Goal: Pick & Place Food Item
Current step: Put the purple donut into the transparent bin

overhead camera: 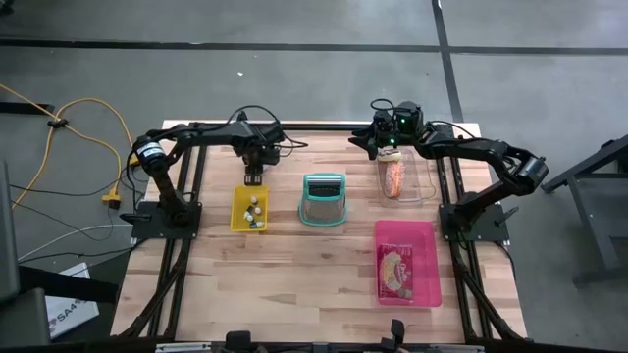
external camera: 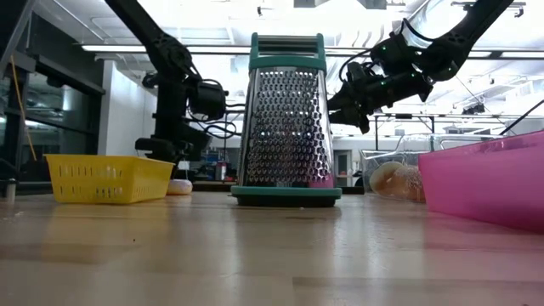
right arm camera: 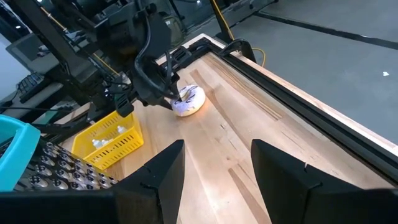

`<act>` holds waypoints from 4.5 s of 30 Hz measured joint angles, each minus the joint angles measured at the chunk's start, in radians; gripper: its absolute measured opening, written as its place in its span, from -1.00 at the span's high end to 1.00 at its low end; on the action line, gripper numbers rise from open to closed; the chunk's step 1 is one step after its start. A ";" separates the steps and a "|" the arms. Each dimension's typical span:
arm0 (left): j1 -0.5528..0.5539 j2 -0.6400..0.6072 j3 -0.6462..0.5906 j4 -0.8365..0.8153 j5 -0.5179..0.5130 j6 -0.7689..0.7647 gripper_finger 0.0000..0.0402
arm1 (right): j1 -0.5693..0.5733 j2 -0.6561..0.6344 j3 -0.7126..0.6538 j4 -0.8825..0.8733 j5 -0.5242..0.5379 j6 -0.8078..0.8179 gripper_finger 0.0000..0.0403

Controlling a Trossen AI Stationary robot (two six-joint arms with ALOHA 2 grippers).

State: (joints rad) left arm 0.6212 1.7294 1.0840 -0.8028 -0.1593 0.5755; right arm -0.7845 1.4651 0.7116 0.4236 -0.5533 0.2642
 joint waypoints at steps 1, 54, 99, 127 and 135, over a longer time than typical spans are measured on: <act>-0.004 0.000 0.000 0.000 -0.001 0.000 0.51 | 0.000 0.000 0.000 0.000 0.000 0.000 0.14; -0.155 -0.331 0.002 0.527 -0.106 0.326 0.59 | 0.035 0.000 0.069 0.104 0.031 0.230 0.14; -0.190 -0.325 0.002 0.735 -0.107 0.300 0.59 | 0.104 0.000 0.184 0.103 0.159 0.240 0.14; -0.112 -0.177 0.115 0.739 -0.113 0.321 0.59 | 0.085 0.000 0.184 0.096 0.241 0.235 0.14; -0.166 -0.177 0.158 0.741 -0.108 0.333 0.59 | 0.091 0.008 0.184 0.100 0.241 0.239 0.14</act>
State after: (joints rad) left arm 0.4550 1.5520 1.2419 -0.0617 -0.2672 0.9080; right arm -0.6935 1.4735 0.8959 0.5240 -0.3120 0.5035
